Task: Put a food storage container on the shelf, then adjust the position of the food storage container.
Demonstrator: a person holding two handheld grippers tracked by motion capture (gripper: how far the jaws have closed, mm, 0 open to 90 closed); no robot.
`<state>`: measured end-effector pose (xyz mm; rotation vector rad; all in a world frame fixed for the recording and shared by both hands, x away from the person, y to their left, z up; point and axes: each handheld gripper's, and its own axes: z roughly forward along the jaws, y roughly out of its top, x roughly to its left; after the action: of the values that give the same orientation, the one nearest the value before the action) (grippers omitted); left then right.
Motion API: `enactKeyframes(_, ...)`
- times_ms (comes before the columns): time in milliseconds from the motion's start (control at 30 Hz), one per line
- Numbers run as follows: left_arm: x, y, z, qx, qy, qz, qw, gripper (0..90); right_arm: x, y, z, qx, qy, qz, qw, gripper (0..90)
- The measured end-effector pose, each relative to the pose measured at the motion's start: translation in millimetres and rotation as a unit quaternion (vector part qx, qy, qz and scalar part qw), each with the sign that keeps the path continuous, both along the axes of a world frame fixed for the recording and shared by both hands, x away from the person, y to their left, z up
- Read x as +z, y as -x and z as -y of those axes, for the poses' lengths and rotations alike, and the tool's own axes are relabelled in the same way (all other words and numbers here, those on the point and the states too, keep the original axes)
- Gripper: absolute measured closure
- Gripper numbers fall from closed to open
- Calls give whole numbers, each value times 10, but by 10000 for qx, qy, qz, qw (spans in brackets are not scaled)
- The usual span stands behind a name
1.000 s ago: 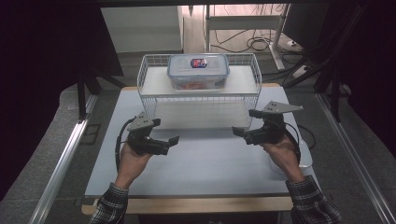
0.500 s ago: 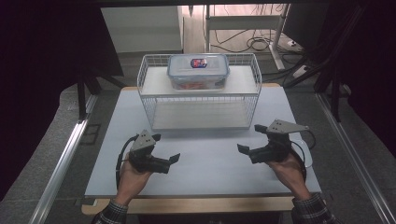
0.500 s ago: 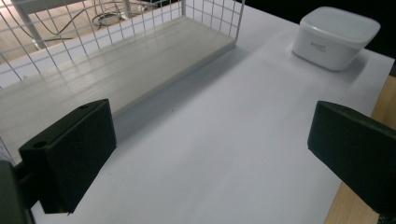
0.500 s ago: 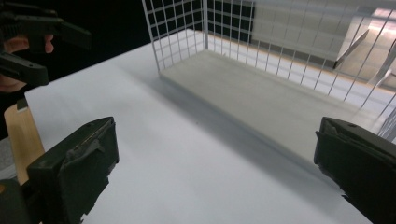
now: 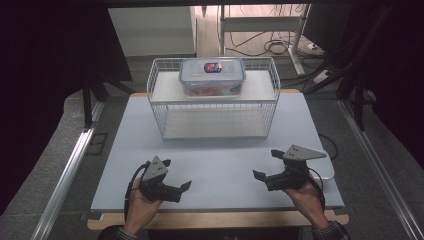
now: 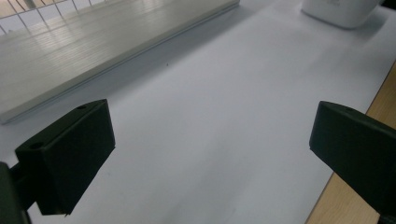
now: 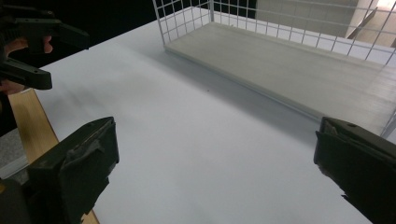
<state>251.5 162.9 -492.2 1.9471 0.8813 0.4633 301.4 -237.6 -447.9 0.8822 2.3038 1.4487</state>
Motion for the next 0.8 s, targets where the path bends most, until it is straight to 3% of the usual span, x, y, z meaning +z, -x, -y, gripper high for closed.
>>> enactKeyframes(167,-80,60,-20,-100,200,-60,9997,4,-119,73,-2,10,91,29,10000,13)
enactKeyframes(367,-195,104,-46,-45,-58,-148,9999,5,-289,108,-32,24,329,-27,9995,20)
enactKeyframes(467,-196,107,-85,3,32,-142,9999,5,-356,84,-44,42,390,-160,9991,20)
enactKeyframes(533,-192,105,-101,39,108,-138,9998,6,-366,78,-46,17,457,-140,9989,20)
enactKeyframes(667,-214,89,-93,20,68,-178,9998,7,-348,62,-39,-153,570,-174,9981,0)
enactKeyframes(800,-220,90,-79,-16,21,-170,9999,8,-326,36,-10,-176,462,-286,9984,0)
